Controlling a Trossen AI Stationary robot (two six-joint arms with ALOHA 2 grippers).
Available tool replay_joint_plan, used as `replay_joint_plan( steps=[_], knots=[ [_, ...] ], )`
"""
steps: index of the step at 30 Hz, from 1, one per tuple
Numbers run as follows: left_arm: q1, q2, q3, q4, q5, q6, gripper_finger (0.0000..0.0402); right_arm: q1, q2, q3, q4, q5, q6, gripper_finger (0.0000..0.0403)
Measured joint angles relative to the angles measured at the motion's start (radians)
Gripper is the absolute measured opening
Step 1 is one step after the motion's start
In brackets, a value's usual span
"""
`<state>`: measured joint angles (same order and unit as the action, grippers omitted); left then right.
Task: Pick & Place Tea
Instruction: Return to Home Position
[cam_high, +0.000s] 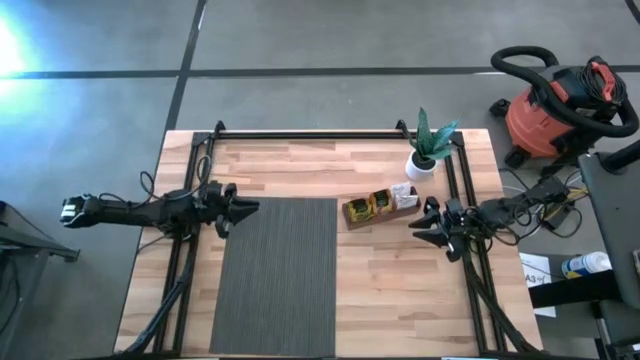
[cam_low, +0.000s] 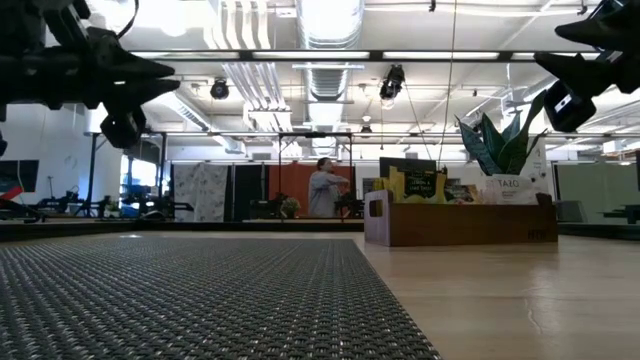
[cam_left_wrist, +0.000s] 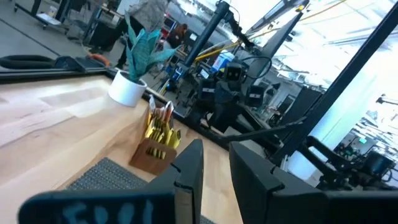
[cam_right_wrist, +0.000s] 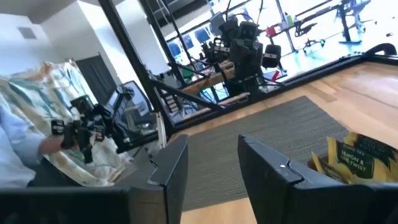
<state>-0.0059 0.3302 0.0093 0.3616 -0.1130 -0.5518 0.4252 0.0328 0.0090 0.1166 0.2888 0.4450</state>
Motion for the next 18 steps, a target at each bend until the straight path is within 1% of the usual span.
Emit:
replay_joint_plan(
  steps=[13,18],
  knots=[
    [0.0,0.0,-0.001,-0.014,0.0,-0.001,0.0073,0.0,0.001,0.0,-0.001,0.0,0.0,0.0125],
    [-0.001,-0.097,-0.001,-0.075,0.0,-0.002,0.0073,0.0,0.002,0.0,-0.001,0.0,0.0,0.0131]
  ],
)
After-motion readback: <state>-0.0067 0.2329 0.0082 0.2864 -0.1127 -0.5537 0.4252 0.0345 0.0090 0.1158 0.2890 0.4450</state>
